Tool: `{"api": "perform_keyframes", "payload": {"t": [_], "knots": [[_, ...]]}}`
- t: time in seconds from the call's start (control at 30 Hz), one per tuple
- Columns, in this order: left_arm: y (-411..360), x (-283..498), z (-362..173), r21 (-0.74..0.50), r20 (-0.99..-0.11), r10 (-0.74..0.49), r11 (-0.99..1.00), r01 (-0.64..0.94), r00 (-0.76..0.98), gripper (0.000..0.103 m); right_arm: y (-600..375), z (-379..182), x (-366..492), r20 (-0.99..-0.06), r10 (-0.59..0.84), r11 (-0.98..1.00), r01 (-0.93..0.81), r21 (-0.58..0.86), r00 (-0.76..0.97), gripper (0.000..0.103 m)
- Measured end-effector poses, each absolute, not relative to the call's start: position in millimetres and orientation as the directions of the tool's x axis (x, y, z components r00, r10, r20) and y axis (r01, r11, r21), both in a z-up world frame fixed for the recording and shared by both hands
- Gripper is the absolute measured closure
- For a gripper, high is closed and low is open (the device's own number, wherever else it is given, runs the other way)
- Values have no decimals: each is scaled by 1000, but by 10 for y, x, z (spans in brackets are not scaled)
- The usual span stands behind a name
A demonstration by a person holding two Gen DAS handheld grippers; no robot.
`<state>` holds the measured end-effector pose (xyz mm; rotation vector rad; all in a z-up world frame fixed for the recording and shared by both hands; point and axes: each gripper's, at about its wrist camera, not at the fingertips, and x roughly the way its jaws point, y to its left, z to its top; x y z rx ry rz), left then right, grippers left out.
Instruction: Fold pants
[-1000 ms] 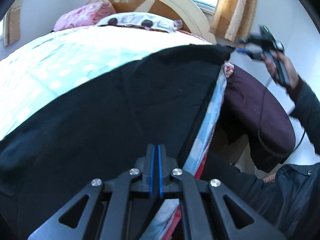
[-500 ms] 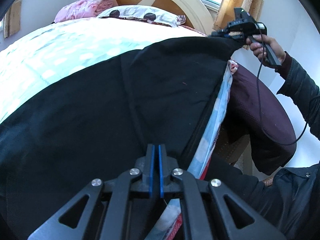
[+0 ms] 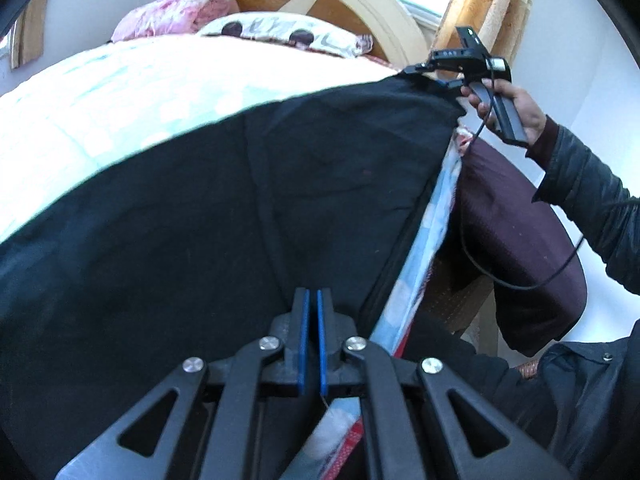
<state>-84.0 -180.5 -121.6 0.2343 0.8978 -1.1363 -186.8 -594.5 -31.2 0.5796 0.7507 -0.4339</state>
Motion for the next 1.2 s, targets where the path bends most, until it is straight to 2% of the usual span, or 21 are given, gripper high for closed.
{"api": "perform_keyframes", "payload": {"t": [0.13,0.2,0.3,0.33,0.4,0.5,0.6,0.7,0.8,0.97,1.07,1.2], "knots": [[-1725,-869,-1127,-216,-700,-685,471,855,201,86,-5784,-63,-2230,-691,-262,738,601,305,673,56],[-1691,-830,-1119,-209,-694,-683,494,844,228,77,-5523,108,-2351,-644,-268,760,568,316,717,56],[-1636,-711,-1119,-205,-687,-665,563,801,292,59,-4988,166,-2343,-586,-113,825,405,395,802,53],[-1606,-664,-1116,-216,-680,-666,581,784,306,52,-4797,118,-2296,-584,-66,843,359,402,809,53],[-1594,-625,-1122,-219,-678,-663,595,773,319,44,-4520,-38,-2169,-600,12,854,304,422,800,53],[-1615,-659,-1200,-200,-709,-636,596,778,305,44,-4288,-351,-2003,-639,106,838,278,470,762,53],[-1620,-800,-1308,-156,-728,-612,585,796,307,44,-4283,-712,-1962,-715,127,802,353,482,687,53],[-1588,-949,-1300,-128,-717,-616,576,808,325,44,-4286,-722,-2105,-678,157,787,323,525,718,53],[-1539,-1058,-1328,-139,-695,-642,561,816,323,44,-4143,-616,-2241,-665,84,803,344,486,742,53],[-1544,-1124,-1342,-154,-676,-655,575,804,339,44,-3621,-726,-2111,-635,193,833,217,508,748,53],[-1513,-1193,-1302,-175,-664,-675,557,812,320,44,-3468,-950,-1984,-670,287,794,221,566,684,53],[-1494,-1238,-1371,-151,-673,-660,565,811,335,44,-3497,-1075,-2092,-663,299,743,268,613,686,53]]}}
